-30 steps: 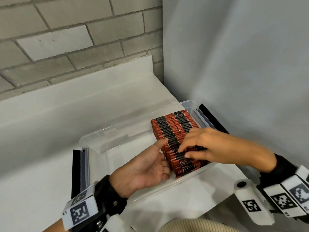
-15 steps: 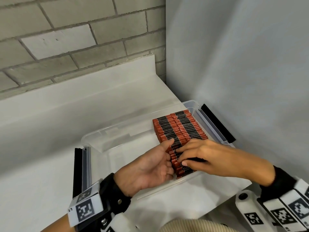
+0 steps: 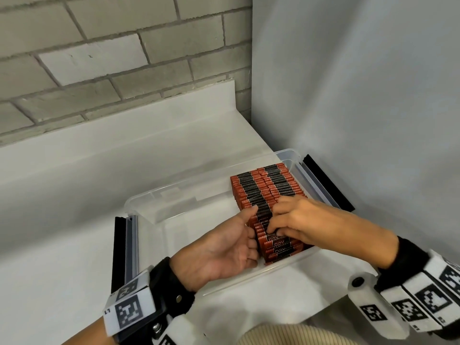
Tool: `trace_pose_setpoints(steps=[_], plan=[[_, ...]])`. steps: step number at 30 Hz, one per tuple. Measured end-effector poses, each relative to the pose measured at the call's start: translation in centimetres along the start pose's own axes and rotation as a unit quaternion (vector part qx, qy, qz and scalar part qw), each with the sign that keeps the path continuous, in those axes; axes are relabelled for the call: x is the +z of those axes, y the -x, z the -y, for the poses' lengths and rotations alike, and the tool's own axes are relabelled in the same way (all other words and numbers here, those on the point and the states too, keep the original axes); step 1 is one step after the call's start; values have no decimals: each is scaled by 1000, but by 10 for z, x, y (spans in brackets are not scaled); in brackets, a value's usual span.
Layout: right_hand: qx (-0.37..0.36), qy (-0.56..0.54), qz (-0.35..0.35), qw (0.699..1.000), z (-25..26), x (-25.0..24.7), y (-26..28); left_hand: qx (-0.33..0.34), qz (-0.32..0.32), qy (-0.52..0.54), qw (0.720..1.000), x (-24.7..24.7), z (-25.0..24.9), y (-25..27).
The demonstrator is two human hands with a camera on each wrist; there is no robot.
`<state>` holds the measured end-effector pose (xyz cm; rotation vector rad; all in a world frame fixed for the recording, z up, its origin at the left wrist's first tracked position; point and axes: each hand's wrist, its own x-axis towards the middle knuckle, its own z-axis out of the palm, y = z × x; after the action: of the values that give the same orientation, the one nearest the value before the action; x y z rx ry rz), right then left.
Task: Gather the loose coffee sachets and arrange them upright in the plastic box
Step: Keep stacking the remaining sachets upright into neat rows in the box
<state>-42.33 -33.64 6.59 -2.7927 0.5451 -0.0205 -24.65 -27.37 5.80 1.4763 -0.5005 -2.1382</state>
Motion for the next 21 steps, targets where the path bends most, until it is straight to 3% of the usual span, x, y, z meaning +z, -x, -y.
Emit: trace_pose_setpoints(steps=[5,14,21], plan=[[-31,33,5,999,1,0,-1,8,-8,-43,999,-7,1,-7],[17,-20,35,999,-2,-2,-1,0,-3,-34,999,-5,4,-7],[133,-28,15,991,1,-7,1,11,-5,-13,1000,-10,4,-6]])
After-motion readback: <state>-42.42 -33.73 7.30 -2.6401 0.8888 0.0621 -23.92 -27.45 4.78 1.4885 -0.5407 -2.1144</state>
